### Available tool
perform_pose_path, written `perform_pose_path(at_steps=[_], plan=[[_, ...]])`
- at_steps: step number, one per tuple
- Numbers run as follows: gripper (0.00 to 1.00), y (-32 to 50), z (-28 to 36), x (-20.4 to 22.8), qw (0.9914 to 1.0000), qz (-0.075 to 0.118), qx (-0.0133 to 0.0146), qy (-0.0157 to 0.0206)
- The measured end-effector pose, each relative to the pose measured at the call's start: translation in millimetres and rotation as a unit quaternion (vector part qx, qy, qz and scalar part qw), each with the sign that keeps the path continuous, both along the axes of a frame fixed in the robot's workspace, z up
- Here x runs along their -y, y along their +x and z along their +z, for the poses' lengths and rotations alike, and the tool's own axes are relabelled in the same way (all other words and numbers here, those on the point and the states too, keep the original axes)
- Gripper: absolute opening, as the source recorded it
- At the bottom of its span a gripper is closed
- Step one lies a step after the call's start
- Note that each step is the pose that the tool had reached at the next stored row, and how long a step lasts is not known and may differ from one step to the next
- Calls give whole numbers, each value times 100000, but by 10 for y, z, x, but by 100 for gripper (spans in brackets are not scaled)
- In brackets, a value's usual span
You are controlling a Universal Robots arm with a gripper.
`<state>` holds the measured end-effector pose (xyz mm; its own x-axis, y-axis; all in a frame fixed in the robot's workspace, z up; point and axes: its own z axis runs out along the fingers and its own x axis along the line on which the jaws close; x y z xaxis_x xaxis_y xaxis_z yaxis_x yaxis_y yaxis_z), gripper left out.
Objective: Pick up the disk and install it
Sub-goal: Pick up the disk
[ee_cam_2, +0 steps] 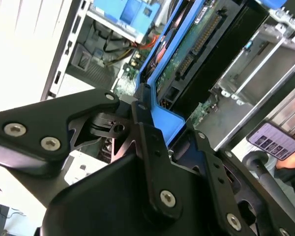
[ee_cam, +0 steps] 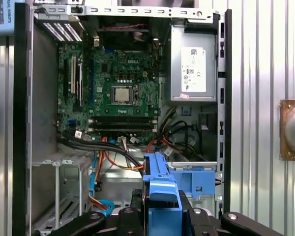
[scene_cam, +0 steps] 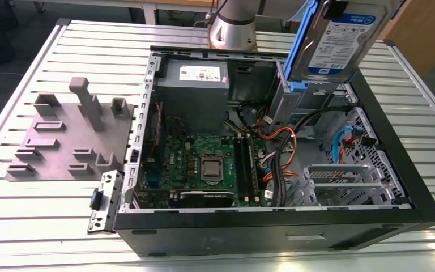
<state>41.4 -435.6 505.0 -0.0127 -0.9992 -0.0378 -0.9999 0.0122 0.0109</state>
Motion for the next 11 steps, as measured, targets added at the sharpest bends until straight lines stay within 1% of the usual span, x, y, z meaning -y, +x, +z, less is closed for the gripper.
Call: perform_pose_path(at_steps=[5,9,11], plan=[[36,-196,-6,36,100000,0,-4,-1],[36,-236,-6,39,100000,2,-1,-10],[36,-242,-6,39,100000,9,-1,-7]])
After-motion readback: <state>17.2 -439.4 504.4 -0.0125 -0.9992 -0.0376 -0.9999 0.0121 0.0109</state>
